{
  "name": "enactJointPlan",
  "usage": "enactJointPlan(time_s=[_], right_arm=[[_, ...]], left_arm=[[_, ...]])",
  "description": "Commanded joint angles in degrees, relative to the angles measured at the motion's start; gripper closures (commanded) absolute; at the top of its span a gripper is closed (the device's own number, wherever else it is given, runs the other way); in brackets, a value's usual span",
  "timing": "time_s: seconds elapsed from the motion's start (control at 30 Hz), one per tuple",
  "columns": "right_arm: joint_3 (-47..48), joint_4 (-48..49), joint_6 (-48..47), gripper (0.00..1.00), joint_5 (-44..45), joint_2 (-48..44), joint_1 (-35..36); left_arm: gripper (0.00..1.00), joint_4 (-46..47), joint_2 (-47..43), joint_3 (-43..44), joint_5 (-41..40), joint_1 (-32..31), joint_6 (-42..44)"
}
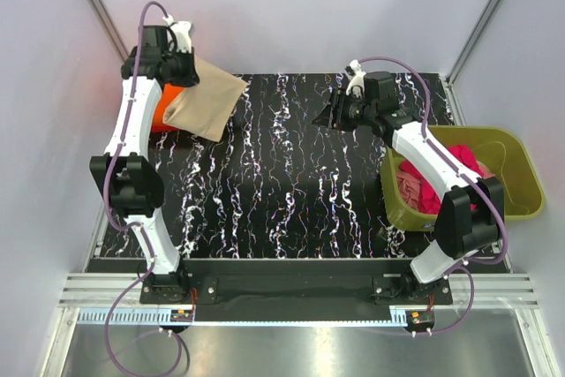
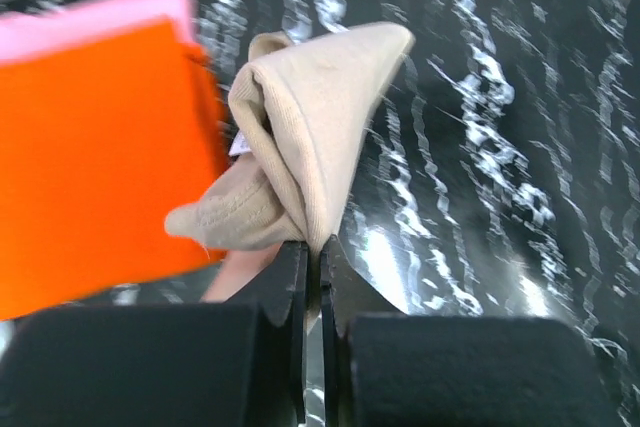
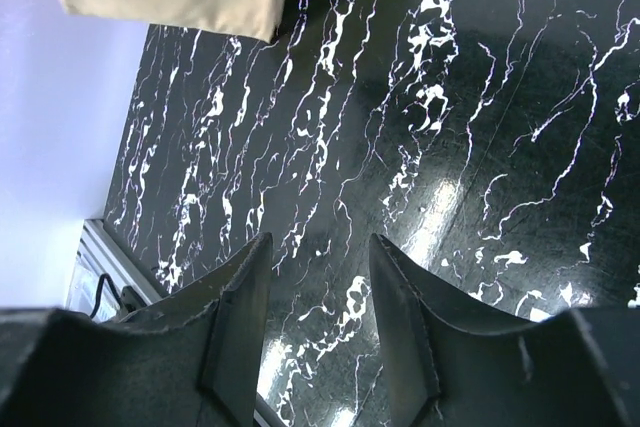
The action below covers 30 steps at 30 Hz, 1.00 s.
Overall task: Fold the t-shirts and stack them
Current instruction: Neatly place the folded tshirt to the corner
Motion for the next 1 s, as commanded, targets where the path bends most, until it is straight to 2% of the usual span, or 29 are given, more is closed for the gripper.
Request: enactJointPlan(time_s=[0.0, 0.4, 0.53, 0.73, 0.97], right_arm=[[3.90, 1.15, -0.43, 0.49, 1.36, -0.28, 0.38], [5.76, 1.24, -2.28, 0.48, 1.80, 3.50, 0.11], [5.76, 1.24, -2.81, 0.48, 1.71, 4.38, -0.06], [5.49, 1.59, -3.51, 0.48, 2.15, 5.18, -0.15], [5.41, 2.12, -3.60, 0.47, 1.71, 6.32, -0.24]], left_arm=[[1.00, -0.15, 2.23, 8.61, -5.27, 3.30, 2.11], [1.00, 0.63, 10.49, 18.30, -7.48, 9.63, 3.33], [1.00, 5.89, 12.08, 17.95, -6.78, 12.27, 3.16], [1.00, 16.79, 11.99, 12.69, -5.90, 13.77, 3.86], [1.00, 21.82, 11.11, 12.15, -3.27, 14.03, 2.28]])
